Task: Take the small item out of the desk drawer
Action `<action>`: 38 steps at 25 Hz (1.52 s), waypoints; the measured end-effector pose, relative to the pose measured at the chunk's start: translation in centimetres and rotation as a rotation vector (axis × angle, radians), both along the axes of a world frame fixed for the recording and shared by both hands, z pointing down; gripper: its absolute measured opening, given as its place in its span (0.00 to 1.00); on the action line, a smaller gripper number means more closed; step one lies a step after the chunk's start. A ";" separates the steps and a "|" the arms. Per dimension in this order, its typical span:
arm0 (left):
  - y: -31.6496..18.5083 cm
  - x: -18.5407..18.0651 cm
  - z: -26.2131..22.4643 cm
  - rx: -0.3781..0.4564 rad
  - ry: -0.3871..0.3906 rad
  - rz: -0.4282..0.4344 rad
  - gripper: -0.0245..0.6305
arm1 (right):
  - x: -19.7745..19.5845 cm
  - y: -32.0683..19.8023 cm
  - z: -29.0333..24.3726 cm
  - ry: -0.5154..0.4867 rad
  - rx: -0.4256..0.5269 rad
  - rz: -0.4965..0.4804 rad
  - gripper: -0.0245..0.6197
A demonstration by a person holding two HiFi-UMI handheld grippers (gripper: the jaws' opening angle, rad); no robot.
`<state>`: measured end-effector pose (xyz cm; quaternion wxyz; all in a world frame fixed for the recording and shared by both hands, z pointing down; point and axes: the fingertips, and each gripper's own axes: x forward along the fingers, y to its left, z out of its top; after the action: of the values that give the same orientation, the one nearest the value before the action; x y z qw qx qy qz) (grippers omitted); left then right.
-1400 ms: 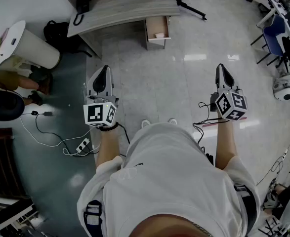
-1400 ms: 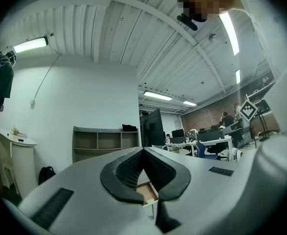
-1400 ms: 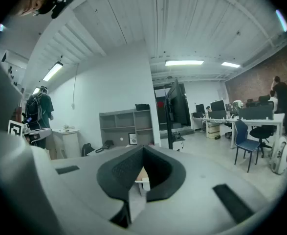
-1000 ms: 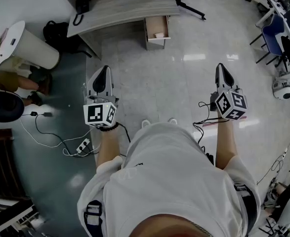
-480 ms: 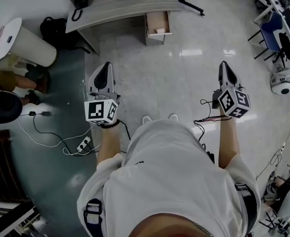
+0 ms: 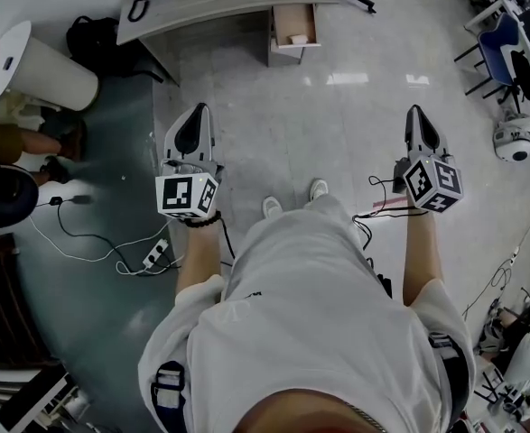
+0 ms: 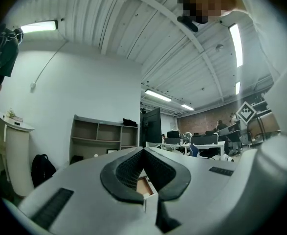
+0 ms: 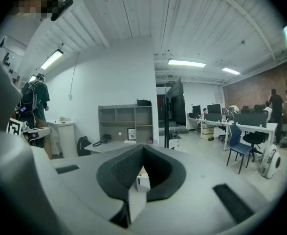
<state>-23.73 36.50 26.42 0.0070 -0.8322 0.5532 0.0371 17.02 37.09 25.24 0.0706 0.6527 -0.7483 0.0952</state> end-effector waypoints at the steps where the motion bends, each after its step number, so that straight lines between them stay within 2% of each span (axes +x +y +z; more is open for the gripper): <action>1: -0.1 0.0 0.1 -0.001 -0.003 0.004 0.04 | -0.1 0.0 0.3 -0.001 -0.006 0.000 0.04; 9: -2.3 1.4 0.5 -0.010 -0.015 0.016 0.04 | 0.3 -2.1 1.1 -0.038 -0.005 0.002 0.04; 16: -6.6 3.8 -0.1 -0.007 -0.035 0.006 0.04 | 1.4 -7.0 2.9 -0.070 -0.030 -0.036 0.04; 31: -20.4 13.1 -0.2 -0.029 -0.075 -0.020 0.04 | 9.0 -21.9 5.8 -0.129 -0.099 -0.105 0.04; 38: -23.6 16.7 -0.9 -0.021 -0.092 -0.037 0.04 | 9.7 -25.4 7.5 -0.139 -0.128 -0.188 0.04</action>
<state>-7.00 12.94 25.52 0.0244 -0.8228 0.5678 -0.0072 26.73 11.66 32.73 0.0688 0.5658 -0.8016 0.1808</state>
